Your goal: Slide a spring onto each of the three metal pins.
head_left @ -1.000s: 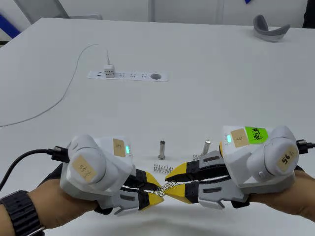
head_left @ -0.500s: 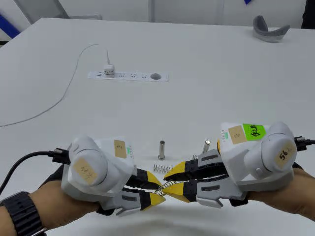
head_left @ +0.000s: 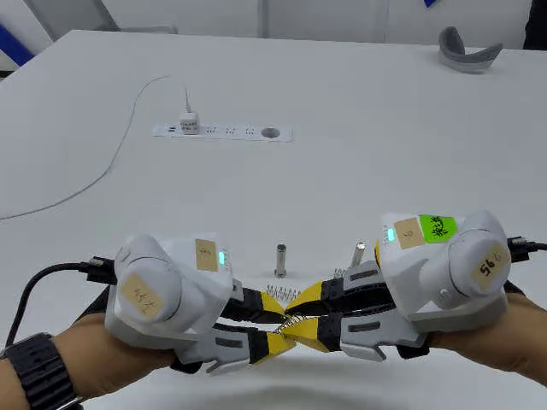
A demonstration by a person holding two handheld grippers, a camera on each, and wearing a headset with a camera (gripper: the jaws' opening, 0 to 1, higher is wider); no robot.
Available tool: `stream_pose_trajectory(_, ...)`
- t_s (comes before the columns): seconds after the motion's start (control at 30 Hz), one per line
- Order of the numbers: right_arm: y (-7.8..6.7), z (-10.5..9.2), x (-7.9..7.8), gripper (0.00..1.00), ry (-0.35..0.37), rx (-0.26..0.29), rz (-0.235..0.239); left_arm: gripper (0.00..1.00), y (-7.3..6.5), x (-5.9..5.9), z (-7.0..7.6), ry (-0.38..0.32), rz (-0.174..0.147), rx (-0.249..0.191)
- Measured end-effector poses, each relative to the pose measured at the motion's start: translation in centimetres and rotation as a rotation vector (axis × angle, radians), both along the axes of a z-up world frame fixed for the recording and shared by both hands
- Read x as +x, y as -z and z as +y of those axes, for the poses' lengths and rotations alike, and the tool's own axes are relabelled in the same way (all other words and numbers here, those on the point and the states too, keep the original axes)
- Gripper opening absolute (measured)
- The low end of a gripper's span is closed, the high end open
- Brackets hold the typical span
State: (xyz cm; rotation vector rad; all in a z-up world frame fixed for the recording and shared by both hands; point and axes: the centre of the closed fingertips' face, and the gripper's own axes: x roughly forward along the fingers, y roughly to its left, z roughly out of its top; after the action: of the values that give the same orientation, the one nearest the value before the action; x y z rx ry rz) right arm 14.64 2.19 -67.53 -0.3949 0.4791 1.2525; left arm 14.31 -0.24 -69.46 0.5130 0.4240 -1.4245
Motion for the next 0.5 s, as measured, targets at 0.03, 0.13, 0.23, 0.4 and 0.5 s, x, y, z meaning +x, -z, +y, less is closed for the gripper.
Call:
stream_pose_trajectory(0.03, -0.05, 0.00, 0.00, 0.12, 0.002, 0.003, 0.005, 0.11, 0.03, -0.04, -0.03, 0.004, -0.012, 0.003)
stream_pose_trajectory(0.13, -0.04, 0.02, -0.06, 0.12, 0.002, 0.002, 0.009, 0.11, 0.04, -0.06, -0.06, 0.015, -0.025, 0.004)
stream_pose_trajectory(0.23, -0.07, 0.05, -0.10, 0.12, 0.002, 0.001, 0.009, 0.10, 0.01, -0.10, -0.05, 0.021, -0.027, 0.004)
stream_pose_trajectory(0.4, -0.22, 0.03, 0.00, 0.12, 0.013, 0.010, 0.014, 0.10, -0.08, -0.07, -0.04, 0.021, -0.027, -0.003)
stream_pose_trajectory(0.5, -0.80, 0.01, 0.28, 0.18, 0.037, 0.037, 0.023, 0.10, 0.00, 0.01, 0.06, 0.017, -0.026, -0.001)
